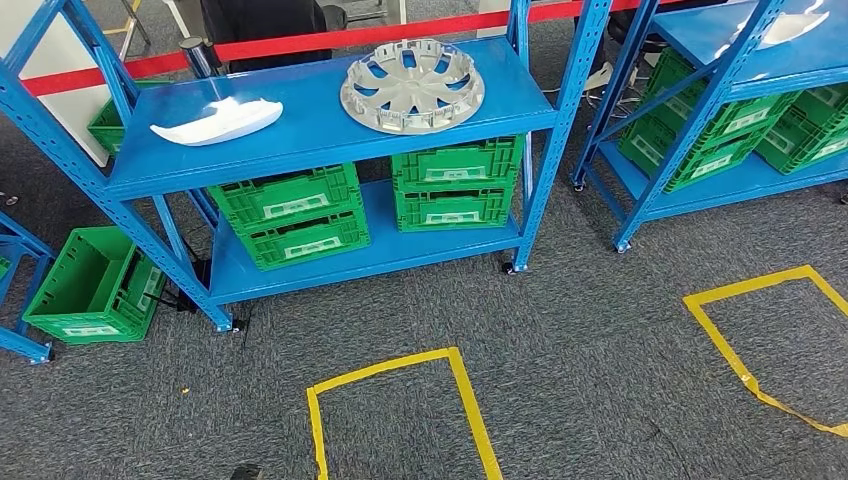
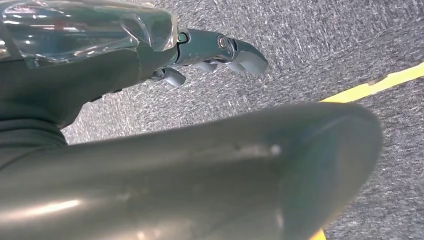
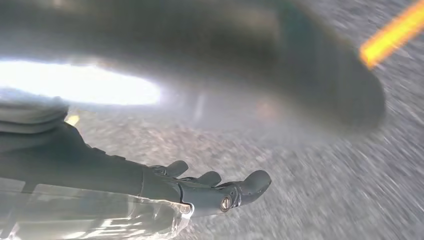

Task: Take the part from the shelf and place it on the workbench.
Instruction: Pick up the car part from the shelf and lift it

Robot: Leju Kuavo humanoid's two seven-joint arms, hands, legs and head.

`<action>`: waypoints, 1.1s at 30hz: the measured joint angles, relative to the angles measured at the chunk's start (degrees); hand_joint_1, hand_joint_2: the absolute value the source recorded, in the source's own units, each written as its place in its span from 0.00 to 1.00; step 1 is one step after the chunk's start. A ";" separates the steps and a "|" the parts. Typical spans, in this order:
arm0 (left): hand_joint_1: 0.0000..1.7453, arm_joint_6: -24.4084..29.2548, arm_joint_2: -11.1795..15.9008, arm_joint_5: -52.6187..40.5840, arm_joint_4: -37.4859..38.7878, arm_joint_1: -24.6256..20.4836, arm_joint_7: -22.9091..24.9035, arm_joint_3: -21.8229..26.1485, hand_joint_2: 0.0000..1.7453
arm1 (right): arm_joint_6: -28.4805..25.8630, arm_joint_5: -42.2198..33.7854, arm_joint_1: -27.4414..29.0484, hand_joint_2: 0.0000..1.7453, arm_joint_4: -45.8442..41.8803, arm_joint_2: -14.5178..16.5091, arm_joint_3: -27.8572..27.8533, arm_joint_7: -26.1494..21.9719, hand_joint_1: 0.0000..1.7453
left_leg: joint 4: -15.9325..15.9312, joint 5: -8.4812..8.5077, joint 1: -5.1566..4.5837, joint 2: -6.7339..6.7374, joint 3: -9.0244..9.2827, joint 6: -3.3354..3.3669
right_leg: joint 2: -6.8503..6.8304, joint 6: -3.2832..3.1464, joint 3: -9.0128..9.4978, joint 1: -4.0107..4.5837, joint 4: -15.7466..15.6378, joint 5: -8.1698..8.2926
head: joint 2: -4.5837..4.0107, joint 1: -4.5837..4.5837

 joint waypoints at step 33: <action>0.00 -1.32 1.71 5.72 0.93 -2.90 -4.91 -10.41 0.00 | 34.81 -2.05 -1.93 1.00 -54.49 0.28 -4.27 -11.63 0.00 | 0.11 0.08 -0.05 -0.03 -0.04 0.11 | 0.00 0.10 -0.01 -0.11 0.01 0.08 | 0.00 0.00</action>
